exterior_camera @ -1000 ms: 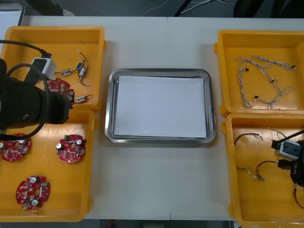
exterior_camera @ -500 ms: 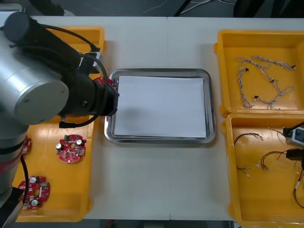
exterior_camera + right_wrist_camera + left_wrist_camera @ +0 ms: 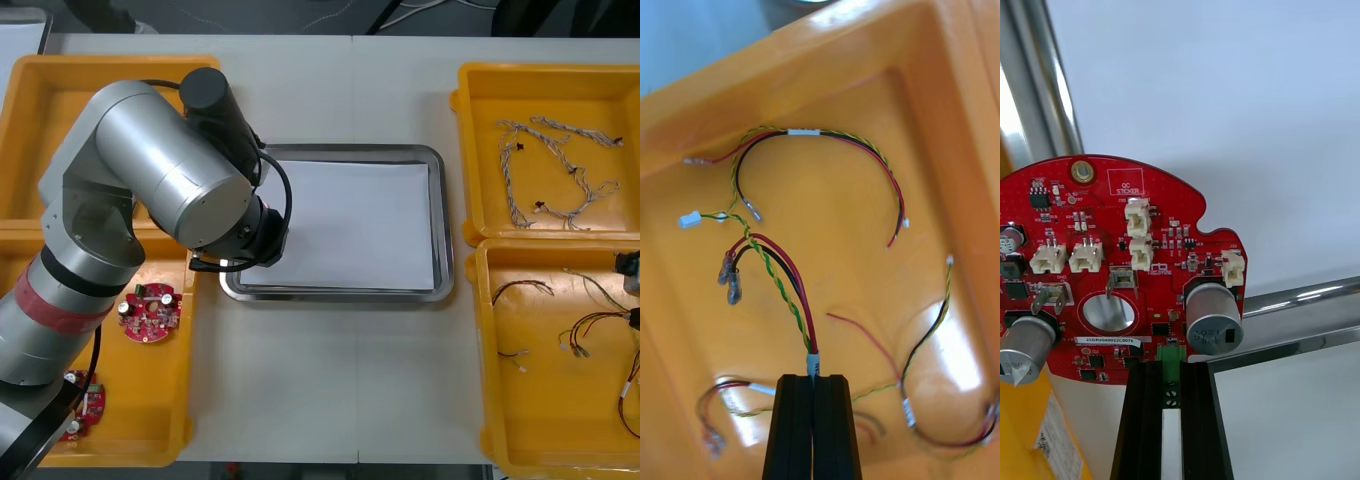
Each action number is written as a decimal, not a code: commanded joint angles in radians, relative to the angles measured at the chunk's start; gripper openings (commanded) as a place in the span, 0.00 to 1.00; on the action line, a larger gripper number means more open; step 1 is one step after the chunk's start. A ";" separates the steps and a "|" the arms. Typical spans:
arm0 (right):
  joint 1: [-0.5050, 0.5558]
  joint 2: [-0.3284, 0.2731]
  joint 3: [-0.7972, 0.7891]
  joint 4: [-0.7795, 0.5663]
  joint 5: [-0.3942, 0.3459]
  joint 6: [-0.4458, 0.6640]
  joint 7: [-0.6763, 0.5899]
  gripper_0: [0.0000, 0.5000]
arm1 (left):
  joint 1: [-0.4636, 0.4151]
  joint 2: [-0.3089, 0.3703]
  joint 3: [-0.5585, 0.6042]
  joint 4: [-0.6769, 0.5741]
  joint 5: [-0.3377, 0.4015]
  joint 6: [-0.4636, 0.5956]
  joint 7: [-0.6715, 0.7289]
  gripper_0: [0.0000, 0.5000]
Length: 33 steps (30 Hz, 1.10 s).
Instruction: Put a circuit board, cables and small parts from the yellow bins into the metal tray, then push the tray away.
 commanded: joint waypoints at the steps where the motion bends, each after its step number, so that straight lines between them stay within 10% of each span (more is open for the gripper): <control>1: -0.046 -0.023 -0.049 -0.094 0.013 0.073 -0.214 0.00 | -0.070 -0.056 -0.058 0.051 -0.015 -0.043 0.022 0.00; 17: -0.211 0.077 -0.072 -0.145 0.059 0.179 -0.780 0.00 | -0.110 -0.074 -0.132 0.211 -0.025 -0.141 0.005 0.00; 33: -0.302 0.079 0.014 -0.145 0.132 0.179 -0.958 0.00 | -0.111 -0.074 -0.167 0.274 -0.017 -0.190 -0.004 0.00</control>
